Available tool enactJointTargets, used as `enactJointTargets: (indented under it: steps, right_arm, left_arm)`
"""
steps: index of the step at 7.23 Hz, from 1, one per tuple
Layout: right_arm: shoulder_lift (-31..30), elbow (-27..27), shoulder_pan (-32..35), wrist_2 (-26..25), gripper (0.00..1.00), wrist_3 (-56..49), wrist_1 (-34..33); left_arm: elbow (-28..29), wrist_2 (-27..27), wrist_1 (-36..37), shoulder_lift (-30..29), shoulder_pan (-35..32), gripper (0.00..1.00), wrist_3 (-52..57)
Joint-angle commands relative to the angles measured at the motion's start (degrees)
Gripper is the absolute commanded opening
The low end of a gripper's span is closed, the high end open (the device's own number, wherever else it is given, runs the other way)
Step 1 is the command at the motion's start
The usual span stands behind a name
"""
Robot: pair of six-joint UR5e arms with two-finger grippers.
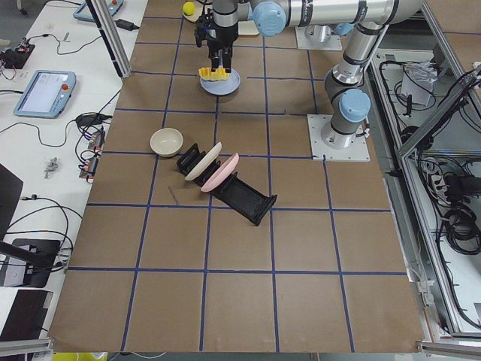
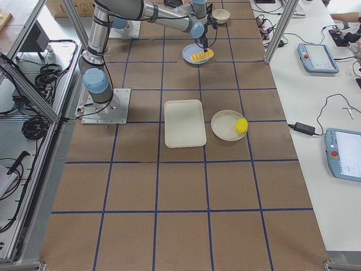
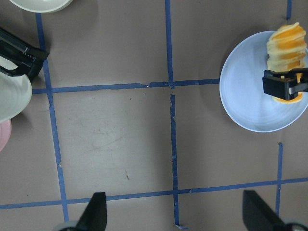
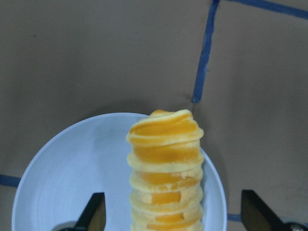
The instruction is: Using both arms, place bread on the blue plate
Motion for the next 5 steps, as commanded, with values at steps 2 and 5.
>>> enactJointTargets:
  steps: [2,5]
  right_arm:
    - [-10.1,-5.1,-10.0,0.3,1.00,-8.8,13.6]
    - [-22.5,-6.2,-21.6,6.1,1.00,-14.8,35.9]
  left_arm:
    - [-5.8,0.0,2.8,3.1,0.0,1.00,-3.3]
    - [-5.9,0.1,2.8,3.1,0.2,1.00,-3.4]
